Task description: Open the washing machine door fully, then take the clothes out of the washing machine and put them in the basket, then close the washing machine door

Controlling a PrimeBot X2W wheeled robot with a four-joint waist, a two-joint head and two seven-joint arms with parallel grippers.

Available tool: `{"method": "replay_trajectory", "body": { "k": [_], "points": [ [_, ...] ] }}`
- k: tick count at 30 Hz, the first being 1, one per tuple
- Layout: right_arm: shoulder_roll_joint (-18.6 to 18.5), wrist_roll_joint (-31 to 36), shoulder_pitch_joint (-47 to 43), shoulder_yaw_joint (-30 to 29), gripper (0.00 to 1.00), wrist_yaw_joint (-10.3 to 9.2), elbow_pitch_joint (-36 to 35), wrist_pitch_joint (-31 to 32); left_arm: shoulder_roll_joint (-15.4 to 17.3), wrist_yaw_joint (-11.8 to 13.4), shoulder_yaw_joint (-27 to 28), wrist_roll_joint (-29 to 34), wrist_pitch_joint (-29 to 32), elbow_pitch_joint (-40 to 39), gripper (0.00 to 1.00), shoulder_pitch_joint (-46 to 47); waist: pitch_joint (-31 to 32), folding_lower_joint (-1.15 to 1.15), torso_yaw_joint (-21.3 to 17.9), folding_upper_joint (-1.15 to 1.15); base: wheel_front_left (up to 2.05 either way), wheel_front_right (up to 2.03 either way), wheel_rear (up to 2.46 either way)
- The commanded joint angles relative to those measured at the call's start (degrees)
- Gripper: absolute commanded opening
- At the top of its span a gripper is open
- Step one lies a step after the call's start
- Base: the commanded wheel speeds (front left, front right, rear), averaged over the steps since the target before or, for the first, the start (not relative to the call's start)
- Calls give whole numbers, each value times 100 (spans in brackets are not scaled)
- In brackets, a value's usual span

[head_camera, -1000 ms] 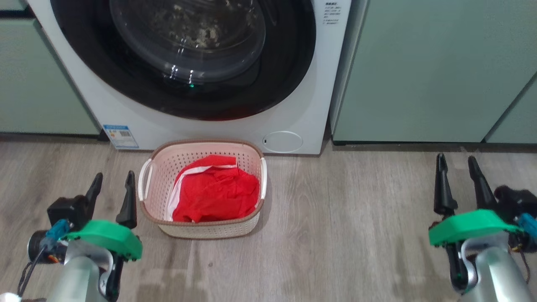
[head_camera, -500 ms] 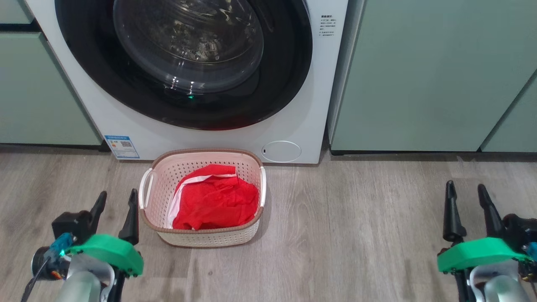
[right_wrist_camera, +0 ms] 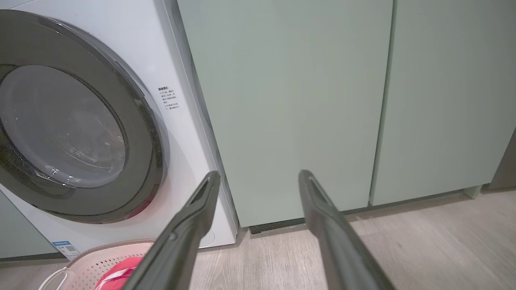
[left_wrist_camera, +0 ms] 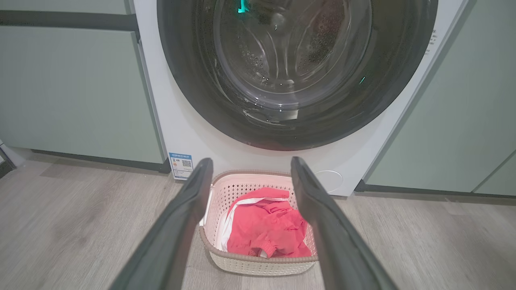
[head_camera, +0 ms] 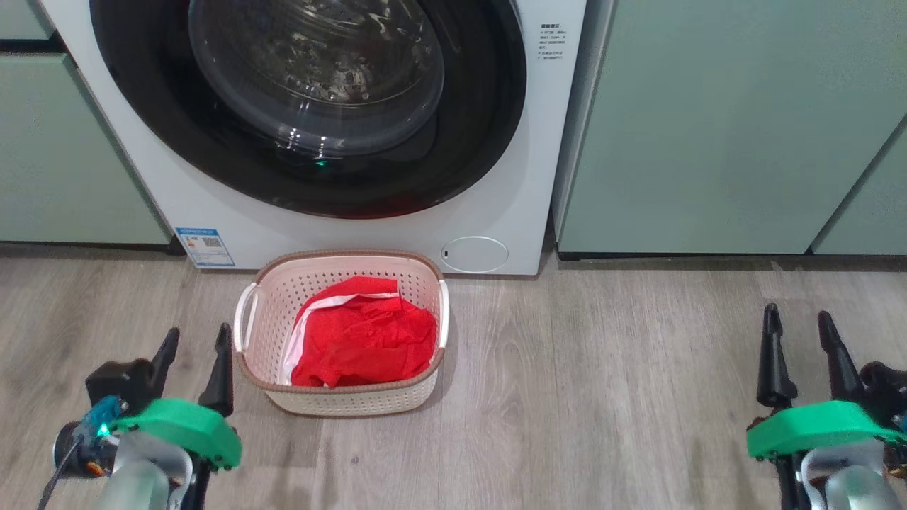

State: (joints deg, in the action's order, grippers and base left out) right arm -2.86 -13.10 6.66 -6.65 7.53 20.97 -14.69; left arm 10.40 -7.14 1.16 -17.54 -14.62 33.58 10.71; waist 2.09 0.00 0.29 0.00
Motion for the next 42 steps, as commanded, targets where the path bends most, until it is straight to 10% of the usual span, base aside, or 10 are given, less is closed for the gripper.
{"method": "replay_trajectory", "body": {
  "k": [1, 42],
  "points": [
    [0, 0, 0, -1, 0, 0, 23, -1, -12, 4, -3, -22, 0, 23, 0, -5, -2, 0, 5, 0, 0, 0, 0],
    [50, -2171, -190, 23, 0, -1, 230, 588, -375, -5, 130, -2064, 585, -199, 0, -474, -64, 0, -5, 0, 0, 0, 0]
  ]
}}
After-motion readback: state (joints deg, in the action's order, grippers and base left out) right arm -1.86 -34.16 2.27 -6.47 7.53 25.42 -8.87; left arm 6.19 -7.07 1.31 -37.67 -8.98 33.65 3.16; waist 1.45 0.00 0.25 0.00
